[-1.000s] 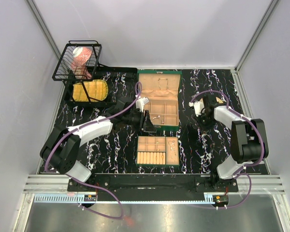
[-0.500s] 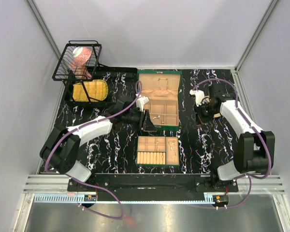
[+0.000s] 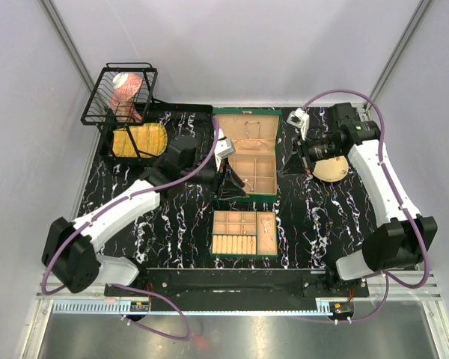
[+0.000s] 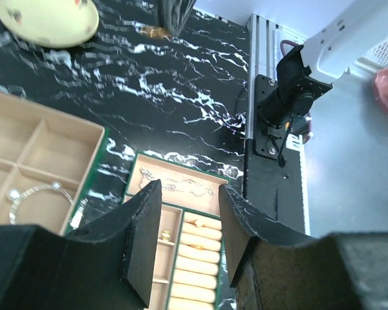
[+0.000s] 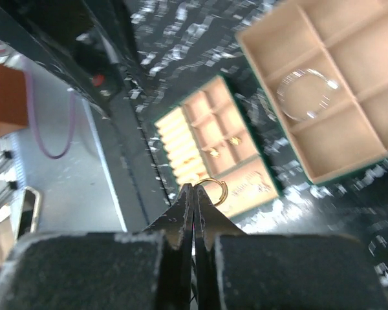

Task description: Organize the mixed jewelry

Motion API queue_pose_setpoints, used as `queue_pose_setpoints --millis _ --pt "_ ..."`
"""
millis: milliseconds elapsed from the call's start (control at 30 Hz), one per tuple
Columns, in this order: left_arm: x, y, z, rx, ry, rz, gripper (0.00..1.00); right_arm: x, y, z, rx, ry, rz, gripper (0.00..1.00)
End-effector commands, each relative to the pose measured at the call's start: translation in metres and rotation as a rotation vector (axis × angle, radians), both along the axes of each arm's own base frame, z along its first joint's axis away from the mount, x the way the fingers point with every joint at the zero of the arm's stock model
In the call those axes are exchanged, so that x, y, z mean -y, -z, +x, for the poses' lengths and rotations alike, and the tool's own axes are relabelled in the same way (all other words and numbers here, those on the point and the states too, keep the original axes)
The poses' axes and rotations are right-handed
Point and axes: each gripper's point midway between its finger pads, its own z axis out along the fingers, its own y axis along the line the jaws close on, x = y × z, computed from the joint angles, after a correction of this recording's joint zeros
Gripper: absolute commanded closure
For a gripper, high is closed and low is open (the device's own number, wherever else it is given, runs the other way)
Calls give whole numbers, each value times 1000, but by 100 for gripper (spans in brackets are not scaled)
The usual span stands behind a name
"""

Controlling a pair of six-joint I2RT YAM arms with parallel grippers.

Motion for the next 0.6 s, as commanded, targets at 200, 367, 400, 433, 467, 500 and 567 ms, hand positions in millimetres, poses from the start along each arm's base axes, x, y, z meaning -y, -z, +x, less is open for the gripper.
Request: queue_pose_setpoints --millis 200,367,400,433,467,500,567 --pt "1 -52 4 454 101 -23 56 -65 -54 -58 -93 -363 228 100" --pt "5 -64 5 493 124 -46 55 -67 -60 -66 -145 -405 256 100" --pt "5 -65 2 488 133 -52 55 -68 -62 -67 -145 -409 262 100" --pt "6 -65 1 482 139 -56 54 -68 -62 -67 -161 -407 263 100" --pt "7 -66 -2 479 147 -63 54 -68 -60 -66 -162 -409 263 100" --pt "8 -67 -3 476 149 -68 54 -68 -61 -67 -165 -411 270 100" --pt "11 -69 -7 484 156 -69 54 -70 -59 -67 -178 -414 271 100"
